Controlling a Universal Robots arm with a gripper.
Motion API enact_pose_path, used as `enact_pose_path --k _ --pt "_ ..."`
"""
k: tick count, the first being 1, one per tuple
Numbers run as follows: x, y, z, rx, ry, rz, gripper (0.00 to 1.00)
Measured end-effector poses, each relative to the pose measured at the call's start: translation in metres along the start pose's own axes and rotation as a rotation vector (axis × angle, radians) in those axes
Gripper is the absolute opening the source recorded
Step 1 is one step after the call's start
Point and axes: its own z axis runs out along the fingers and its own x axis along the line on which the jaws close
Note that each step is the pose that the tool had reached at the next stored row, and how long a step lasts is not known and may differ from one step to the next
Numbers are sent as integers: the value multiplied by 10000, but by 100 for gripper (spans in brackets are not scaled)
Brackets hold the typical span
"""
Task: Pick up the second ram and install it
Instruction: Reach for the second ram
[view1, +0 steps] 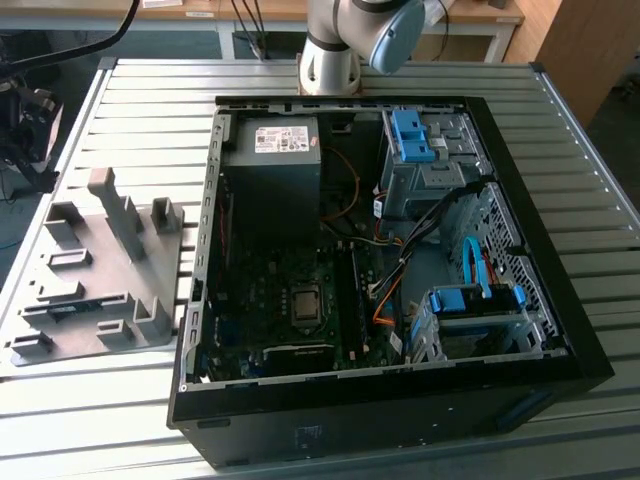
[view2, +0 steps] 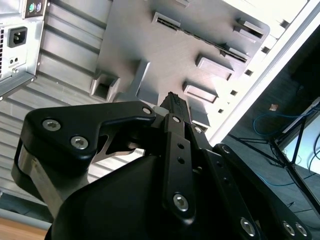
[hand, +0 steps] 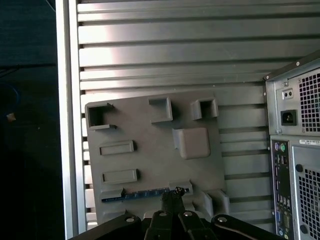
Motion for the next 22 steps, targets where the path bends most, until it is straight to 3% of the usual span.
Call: enact_pose_path --k 22 --pt "3 -22 148 0 0 0 10"
